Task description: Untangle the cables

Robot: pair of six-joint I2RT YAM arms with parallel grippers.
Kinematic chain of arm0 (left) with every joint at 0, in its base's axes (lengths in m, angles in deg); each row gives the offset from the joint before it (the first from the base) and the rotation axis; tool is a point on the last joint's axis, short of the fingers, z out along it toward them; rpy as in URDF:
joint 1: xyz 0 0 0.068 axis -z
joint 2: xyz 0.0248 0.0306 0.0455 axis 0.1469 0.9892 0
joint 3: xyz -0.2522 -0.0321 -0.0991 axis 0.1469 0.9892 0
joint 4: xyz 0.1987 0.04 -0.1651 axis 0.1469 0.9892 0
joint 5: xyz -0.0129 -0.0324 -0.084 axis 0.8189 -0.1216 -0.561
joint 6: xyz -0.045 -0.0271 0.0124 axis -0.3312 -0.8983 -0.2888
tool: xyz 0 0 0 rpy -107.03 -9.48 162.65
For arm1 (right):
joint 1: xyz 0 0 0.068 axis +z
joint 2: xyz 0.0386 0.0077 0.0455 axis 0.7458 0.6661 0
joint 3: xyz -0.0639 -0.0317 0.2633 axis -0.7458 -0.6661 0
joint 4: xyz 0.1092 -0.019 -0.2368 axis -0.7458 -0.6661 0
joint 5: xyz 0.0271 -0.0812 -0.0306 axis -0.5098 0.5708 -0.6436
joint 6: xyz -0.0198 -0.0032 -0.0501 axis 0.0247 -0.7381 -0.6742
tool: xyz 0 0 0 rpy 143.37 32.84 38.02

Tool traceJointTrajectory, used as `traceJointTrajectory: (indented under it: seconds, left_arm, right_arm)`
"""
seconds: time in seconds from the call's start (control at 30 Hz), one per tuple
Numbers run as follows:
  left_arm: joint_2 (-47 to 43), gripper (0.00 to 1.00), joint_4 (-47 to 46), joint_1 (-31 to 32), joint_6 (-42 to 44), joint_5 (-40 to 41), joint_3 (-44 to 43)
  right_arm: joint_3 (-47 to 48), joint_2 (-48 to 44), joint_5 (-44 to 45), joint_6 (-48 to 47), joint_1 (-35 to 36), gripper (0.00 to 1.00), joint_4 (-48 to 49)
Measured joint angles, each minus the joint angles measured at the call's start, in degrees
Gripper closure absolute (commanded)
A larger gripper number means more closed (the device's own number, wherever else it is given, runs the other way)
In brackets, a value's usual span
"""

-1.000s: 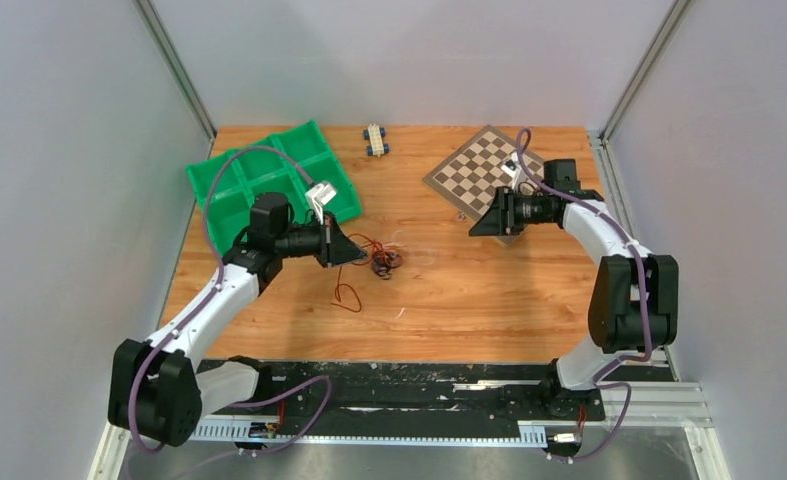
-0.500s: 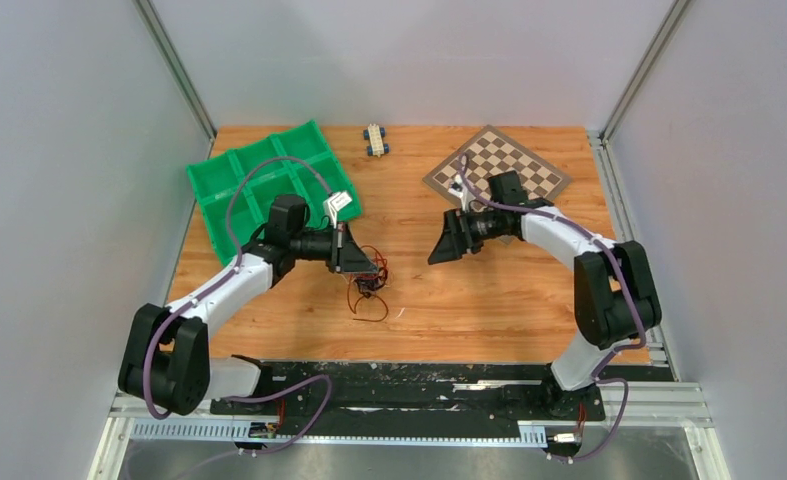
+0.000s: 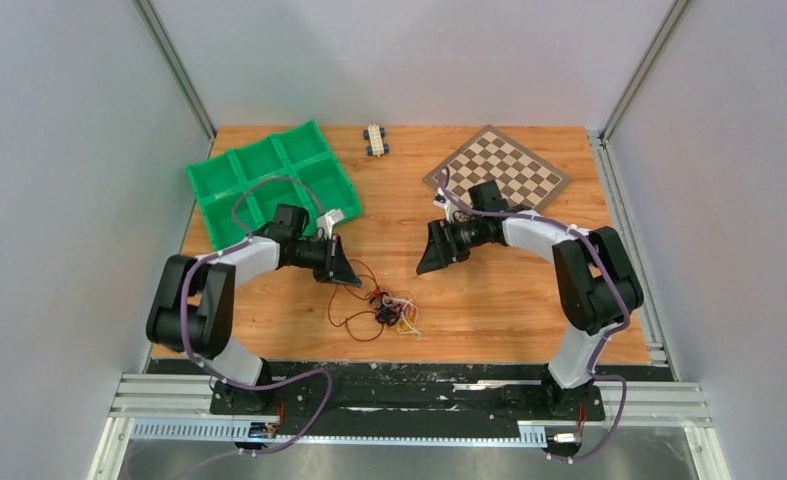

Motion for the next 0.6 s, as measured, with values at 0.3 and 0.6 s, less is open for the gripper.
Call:
traceJointTrajectory:
  seconds: [0.3,0.6]
  left_arm:
    - [9.7,1.0,9.22,-0.04,5.09,7.93,-1.77]
    - [9.53,1.0,10.25,-0.04,6.82,9.6,-1.99]
  right_arm:
    - [-2.6,3.1,2.95,1.03,7.67,0.16,0.74]
    - [-0.66,7.93,2.64,1.53,11.76,0.79,2.99]
